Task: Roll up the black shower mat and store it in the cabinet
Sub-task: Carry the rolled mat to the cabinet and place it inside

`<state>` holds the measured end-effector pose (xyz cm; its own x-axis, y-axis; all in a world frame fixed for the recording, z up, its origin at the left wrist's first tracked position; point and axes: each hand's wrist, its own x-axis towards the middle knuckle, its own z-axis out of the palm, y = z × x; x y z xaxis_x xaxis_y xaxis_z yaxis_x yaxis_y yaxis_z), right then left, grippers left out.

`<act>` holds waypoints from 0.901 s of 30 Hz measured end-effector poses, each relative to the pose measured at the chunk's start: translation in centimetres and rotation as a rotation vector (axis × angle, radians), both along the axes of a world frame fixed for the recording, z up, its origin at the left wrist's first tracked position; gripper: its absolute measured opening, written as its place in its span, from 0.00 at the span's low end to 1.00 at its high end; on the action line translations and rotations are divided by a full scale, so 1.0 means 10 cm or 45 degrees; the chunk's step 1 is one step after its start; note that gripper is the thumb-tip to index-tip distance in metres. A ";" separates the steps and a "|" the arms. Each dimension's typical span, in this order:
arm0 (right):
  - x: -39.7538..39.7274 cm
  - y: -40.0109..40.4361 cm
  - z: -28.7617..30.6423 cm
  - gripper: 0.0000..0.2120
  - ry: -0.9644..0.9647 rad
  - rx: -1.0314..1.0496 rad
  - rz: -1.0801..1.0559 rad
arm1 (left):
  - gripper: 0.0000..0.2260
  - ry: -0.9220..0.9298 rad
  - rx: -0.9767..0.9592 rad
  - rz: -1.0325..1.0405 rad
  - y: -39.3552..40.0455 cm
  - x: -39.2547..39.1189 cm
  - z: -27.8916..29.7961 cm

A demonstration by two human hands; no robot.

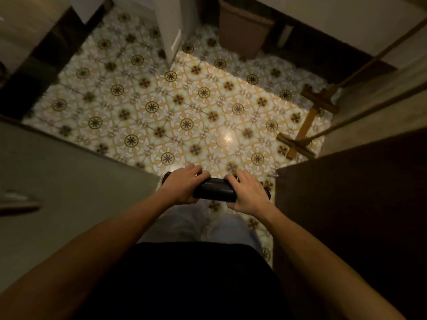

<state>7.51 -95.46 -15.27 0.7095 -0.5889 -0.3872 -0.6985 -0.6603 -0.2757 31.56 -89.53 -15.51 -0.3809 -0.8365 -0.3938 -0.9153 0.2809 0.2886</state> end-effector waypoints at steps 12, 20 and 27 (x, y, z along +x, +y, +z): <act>1.06 -2.45 0.00 0.31 -0.048 0.089 0.334 | 0.29 0.038 0.027 0.325 -1.84 0.85 0.05; 2.10 -3.80 0.03 0.30 -0.019 0.067 0.690 | 0.28 0.075 0.002 0.690 -2.61 1.45 0.09; 3.37 -4.34 -0.06 0.32 0.031 0.125 0.887 | 0.30 0.099 0.029 0.885 -2.89 2.41 -0.05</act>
